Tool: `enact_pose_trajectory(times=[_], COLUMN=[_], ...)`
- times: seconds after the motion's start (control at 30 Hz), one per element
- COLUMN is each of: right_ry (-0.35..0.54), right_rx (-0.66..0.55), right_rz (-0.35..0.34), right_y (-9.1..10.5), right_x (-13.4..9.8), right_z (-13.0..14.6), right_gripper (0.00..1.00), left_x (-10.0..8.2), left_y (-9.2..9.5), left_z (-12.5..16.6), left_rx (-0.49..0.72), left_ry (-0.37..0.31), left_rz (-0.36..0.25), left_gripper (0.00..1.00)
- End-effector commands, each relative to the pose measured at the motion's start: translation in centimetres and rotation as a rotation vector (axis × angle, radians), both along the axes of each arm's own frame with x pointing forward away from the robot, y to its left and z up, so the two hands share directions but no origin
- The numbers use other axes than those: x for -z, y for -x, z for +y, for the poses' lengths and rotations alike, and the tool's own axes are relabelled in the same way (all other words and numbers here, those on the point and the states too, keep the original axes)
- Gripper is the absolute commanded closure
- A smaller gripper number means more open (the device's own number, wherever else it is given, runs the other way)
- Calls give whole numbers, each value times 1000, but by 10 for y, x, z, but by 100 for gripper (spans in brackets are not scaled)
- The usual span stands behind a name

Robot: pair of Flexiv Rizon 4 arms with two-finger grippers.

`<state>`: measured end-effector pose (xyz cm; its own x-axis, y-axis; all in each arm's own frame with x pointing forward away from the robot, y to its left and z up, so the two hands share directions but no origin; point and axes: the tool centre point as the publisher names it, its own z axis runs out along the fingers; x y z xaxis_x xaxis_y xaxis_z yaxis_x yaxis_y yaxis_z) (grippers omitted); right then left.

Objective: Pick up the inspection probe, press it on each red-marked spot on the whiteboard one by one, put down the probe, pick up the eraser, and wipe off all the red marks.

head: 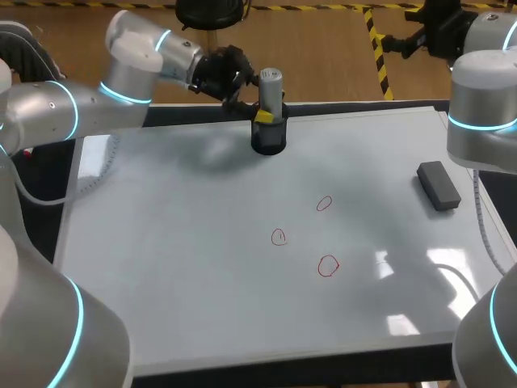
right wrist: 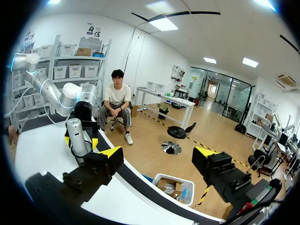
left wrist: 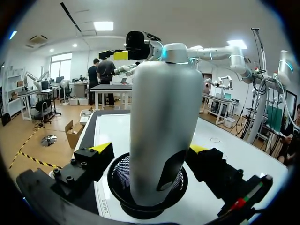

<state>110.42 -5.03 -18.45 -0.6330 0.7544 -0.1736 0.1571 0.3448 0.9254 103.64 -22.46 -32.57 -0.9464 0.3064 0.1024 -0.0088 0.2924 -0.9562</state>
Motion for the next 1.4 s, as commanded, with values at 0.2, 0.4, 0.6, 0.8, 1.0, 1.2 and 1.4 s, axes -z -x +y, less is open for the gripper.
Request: enact_pose_trajectory(times=[0.2,0.4,0.6,0.8,1.0,1.2,1.4], right_ry=[0,0,0,0,0,0,0], right_rx=[0,0,0,0,0,0,0], right_rz=[0,0,0,0,0,0,0], right_y=[0,0,0,0,0,0,0], right_x=[0,0,0,0,0,0,0], right_z=[0,0,0,0,0,0,0], right_gripper=[0,0,0,0,0,0,0], left_x=[-1,-2,-7,-11,-15,-27,-40], left_y=[1,3,6,8,9,11,10], left_z=[-4,-6,-6,-4,-4,-4,-7], left_rx=[-23,-12,-2,4,5,12,16], left_ry=[-17,-19,-9,3,9,34,48], left_rz=[-27,-43,-52,-57,-62,-74,-90], left_gripper=[62,100,100,100,100,100,100])
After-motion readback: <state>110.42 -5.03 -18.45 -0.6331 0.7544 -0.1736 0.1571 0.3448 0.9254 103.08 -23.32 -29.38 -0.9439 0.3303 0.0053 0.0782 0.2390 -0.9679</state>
